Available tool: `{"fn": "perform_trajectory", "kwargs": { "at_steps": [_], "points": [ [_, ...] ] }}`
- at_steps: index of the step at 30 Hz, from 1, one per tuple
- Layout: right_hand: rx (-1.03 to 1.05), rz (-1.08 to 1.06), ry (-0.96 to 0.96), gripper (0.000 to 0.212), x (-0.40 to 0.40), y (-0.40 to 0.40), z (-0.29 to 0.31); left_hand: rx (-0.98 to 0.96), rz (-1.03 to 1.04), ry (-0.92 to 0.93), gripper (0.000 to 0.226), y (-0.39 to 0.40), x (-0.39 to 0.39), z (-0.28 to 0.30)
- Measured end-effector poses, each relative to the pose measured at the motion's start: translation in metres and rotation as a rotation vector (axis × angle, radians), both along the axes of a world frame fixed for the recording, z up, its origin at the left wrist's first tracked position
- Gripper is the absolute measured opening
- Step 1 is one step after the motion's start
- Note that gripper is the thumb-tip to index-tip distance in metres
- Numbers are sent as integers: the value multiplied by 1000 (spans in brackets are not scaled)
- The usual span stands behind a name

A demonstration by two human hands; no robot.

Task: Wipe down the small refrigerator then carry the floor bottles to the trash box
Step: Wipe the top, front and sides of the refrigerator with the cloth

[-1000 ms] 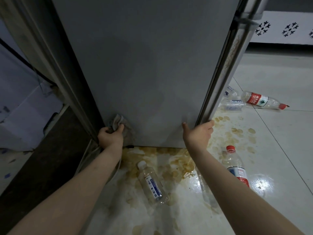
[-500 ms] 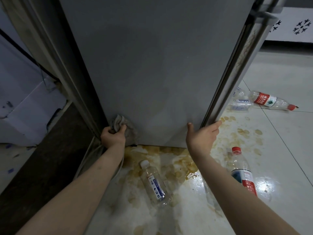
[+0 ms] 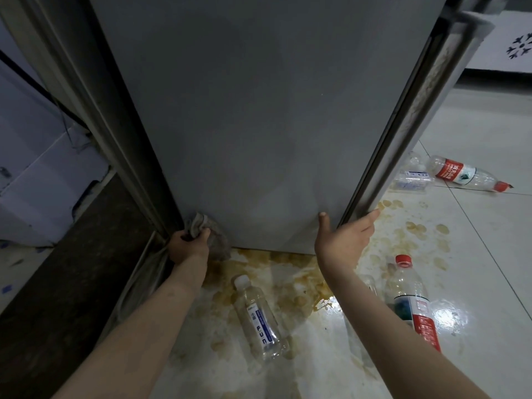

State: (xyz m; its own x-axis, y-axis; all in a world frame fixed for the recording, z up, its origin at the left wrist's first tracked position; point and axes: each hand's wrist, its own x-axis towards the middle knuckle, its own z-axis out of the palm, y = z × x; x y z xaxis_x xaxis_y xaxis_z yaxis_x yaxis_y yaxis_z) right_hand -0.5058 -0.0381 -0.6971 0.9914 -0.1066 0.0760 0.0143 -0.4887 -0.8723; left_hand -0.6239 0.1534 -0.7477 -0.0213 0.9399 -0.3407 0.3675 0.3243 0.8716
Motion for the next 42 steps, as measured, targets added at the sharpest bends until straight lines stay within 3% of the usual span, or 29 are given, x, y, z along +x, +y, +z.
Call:
{"fn": "perform_trajectory", "kwargs": {
  "at_steps": [10, 19, 29, 42],
  "points": [
    [2, 24, 96, 106, -3, 1, 4, -78, 32, -64, 41, -2, 0, 7],
    [-37, 116, 382, 106, -34, 25, 14, 147, -123, -99, 29, 2, -7, 48],
    [-293, 276, 378, 57, -43, 35, -1, 259, -235, -17, 28, 10, -16, 60],
    [-408, 399, 328, 43, -39, 35, -31, 178, -226, 101, 32, 29, -23, 19]
  ]
}}
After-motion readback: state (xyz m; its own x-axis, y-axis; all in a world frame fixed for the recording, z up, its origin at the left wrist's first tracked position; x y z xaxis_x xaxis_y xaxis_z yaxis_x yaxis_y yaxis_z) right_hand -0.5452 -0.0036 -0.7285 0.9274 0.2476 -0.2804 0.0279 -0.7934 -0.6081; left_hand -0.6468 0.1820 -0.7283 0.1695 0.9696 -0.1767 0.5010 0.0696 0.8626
